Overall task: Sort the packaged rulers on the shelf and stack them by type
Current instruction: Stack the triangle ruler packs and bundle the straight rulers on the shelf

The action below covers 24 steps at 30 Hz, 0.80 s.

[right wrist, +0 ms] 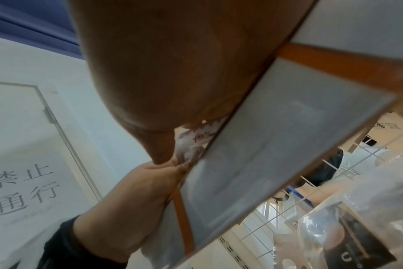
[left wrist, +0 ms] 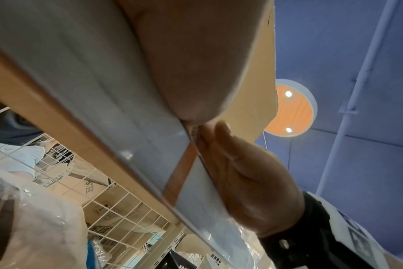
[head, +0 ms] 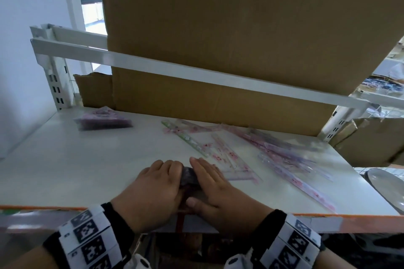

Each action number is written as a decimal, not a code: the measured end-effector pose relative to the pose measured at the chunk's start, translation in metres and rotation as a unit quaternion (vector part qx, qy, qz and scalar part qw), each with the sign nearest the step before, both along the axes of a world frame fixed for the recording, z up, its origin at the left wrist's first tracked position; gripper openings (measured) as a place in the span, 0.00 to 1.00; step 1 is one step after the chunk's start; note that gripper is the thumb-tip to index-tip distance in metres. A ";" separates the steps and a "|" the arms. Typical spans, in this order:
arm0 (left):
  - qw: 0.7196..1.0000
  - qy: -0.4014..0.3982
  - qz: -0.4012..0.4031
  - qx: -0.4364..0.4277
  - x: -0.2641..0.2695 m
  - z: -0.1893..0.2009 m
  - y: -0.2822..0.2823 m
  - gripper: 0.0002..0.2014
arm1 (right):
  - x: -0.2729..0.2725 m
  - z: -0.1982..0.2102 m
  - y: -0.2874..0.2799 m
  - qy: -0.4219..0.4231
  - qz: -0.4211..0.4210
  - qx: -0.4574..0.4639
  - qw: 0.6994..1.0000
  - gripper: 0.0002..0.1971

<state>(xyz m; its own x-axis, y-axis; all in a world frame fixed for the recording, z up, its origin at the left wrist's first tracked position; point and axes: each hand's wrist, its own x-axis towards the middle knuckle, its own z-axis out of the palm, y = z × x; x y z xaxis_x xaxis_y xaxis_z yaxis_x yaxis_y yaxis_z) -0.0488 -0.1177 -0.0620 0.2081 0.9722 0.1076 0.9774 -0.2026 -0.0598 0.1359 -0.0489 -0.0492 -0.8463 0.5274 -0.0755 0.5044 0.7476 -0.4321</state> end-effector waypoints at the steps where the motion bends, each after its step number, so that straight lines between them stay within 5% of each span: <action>1: 1.000 -0.023 0.007 0.007 0.001 0.001 0.000 0.26 | 0.001 0.003 0.005 0.010 -0.017 -0.021 1.000 0.39; 6: 0.994 -0.096 0.046 0.010 0.003 -0.007 0.001 0.20 | 0.007 0.043 0.058 0.042 -0.225 0.061 0.972 0.09; 10: 0.995 -0.086 0.050 0.008 0.003 -0.009 0.002 0.18 | 0.005 0.053 0.099 -0.207 -0.211 0.081 0.952 0.12; 11: 0.996 -0.077 0.047 0.001 0.004 -0.009 0.002 0.18 | 0.004 0.049 0.104 -0.239 -0.219 0.083 0.942 0.20; 14: 0.993 -0.103 0.051 0.010 0.003 -0.012 0.003 0.15 | -0.001 0.031 0.116 -0.289 -0.225 0.093 0.926 0.33; 24: 0.990 -0.126 0.050 0.039 0.002 -0.019 0.005 0.15 | -0.007 0.021 0.137 -0.327 -0.261 0.025 0.908 0.26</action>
<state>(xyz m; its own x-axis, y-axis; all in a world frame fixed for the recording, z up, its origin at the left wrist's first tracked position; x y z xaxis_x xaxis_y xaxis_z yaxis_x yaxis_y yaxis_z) -0.0463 -0.1132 -0.0810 0.0684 0.9730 0.2203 0.9783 -0.1087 0.1764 0.1293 0.0877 -0.0286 -0.2638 0.8600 -0.4368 0.9318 0.3443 0.1149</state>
